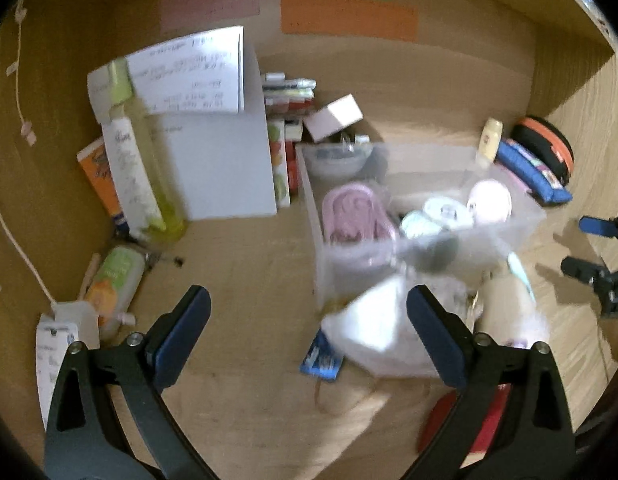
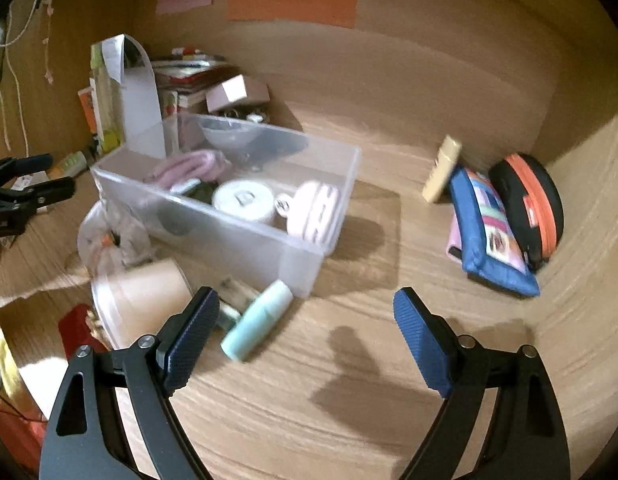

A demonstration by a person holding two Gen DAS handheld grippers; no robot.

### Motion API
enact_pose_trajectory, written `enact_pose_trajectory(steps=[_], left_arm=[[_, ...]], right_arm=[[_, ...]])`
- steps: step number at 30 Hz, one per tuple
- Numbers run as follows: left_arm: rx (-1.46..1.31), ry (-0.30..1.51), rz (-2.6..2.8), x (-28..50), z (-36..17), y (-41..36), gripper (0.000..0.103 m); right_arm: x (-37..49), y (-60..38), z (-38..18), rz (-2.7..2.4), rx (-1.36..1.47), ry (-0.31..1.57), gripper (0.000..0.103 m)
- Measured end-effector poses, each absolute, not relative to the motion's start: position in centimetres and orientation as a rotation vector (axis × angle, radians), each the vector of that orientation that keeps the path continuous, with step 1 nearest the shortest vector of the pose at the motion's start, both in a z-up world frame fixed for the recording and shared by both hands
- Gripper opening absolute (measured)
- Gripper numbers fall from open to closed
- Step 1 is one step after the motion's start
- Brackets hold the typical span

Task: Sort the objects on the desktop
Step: 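Withdraw both grippers from the bin toward the white cloth bag, then grasp the white drawstring bag with the left gripper while the right gripper grasps the mint-green tube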

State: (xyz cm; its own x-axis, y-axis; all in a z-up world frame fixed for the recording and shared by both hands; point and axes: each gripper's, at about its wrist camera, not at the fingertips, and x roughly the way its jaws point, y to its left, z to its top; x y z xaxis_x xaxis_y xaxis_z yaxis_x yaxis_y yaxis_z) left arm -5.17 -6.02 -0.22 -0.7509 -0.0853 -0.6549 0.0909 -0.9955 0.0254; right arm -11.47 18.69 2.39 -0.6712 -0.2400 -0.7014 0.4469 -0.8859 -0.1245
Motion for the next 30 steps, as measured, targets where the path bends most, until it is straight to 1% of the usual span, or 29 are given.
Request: enact_pose_trajectory(steps=[3, 9, 15, 20, 27, 30], left_arm=[[1.118, -0.016, -2.836, -4.4, -1.4, -5.7, 0.1], [1.236, -0.136, -2.824, -4.3, -3.7, -4.2, 0.1], [1.318, -0.178, -2.866, -5.2, -4.5, -2.7, 0.1], [1.363, -0.286, -2.865, -6.1, -5.5, -1.1, 0.1], [1.334, -0.373, -2.904, -7.2, -5.3, 0.5, 0.1], [1.354, -0.365, -2.901, -8.1, -5.5, 0.7, 0.1]], right_arm=[[-11.4, 19.2, 1.6, -2.534, 1.042, 0.404, 0.087], [-11.7, 18.9, 0.3, -2.496, 1.093, 0.414, 0.087], [-11.8, 17.7, -0.9, -2.448, 1.113, 0.441, 0.087], [-12.1, 17.3, -1.7, -2.421, 1.137, 0.455, 0.087], [-13.0, 17.0, -2.3, -2.386, 1.162, 0.442, 0.087], [-13.6, 16.8, -2.5, -2.373, 1.167, 0.445, 0.087]])
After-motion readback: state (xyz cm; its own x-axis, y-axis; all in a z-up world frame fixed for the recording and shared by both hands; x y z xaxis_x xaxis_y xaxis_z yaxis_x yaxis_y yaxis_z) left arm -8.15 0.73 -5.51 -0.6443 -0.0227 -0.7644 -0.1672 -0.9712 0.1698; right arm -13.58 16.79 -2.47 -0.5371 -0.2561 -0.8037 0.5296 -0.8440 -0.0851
